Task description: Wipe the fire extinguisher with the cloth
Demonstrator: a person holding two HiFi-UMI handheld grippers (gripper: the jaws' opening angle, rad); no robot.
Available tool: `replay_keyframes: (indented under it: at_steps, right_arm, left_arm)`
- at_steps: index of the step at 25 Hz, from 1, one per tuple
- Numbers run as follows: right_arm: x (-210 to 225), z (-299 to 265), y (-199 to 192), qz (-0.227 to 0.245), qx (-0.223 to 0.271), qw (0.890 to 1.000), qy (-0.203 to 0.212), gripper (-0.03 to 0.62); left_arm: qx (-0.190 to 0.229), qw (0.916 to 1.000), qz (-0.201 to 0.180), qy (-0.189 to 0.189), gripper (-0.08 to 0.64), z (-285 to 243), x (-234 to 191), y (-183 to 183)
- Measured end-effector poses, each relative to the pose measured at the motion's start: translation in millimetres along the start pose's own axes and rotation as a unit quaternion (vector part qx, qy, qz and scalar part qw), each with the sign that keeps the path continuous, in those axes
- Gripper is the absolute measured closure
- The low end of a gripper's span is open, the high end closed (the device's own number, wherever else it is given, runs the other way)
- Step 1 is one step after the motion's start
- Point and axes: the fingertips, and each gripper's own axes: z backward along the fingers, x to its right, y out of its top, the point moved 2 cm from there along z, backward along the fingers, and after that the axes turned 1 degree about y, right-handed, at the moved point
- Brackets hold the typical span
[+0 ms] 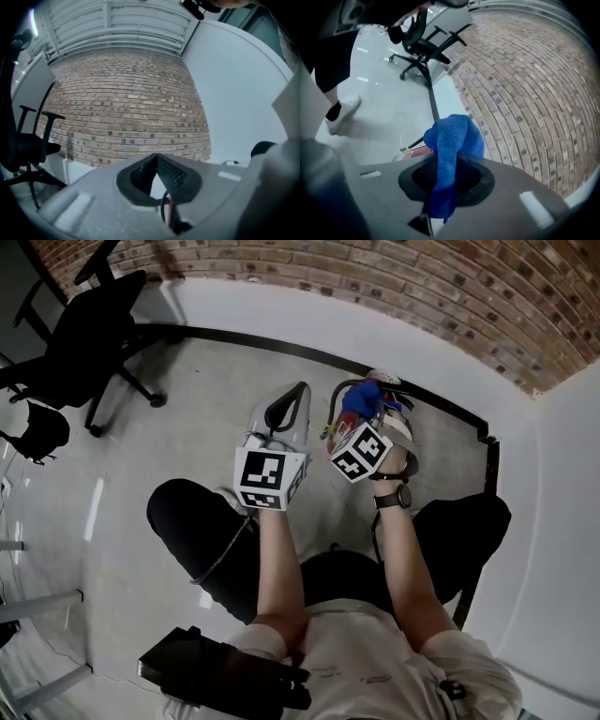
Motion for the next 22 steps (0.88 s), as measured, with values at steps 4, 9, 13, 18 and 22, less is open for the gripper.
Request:
replay_keyframes:
  at_steps: [4, 9, 13, 18, 22]
  right_arm:
    - [-5.4, -28.4, 21.8, 0.017, -0.028, 0.999, -0.005, 0.52]
    - [-33.6, -56.1, 50.3, 0.055, -0.039, 0.997, 0.022, 0.52]
    - [-110.7, -92.4, 27.2, 0.093, -0.071, 0.992, 0.051, 0.52]
    - [-187.7, -149.4, -17.5, 0.058, -0.087, 0.994, 0.034, 0.518]
    - [-225.8, -181.8, -34.4, 0.012, -0.1, 0.994, 0.036, 0.518]
  left_arm:
    - [0.001, 0.9998, 0.007, 0.02, 0.558, -6.9, -34.6, -10.1]
    - [-0.005, 0.9989, 0.021, 0.043, 0.558, -7.1, -64.7, -29.0]
    - [-0.025, 0.9973, 0.037, 0.059, 0.558, -5.5, -80.1, -48.2]
    - [-0.047, 0.9958, 0.05, 0.061, 0.558, -7.4, -88.3, -72.2]
    - [-0.066, 0.9942, 0.056, 0.063, 0.558, -13.9, -90.1, -92.5]
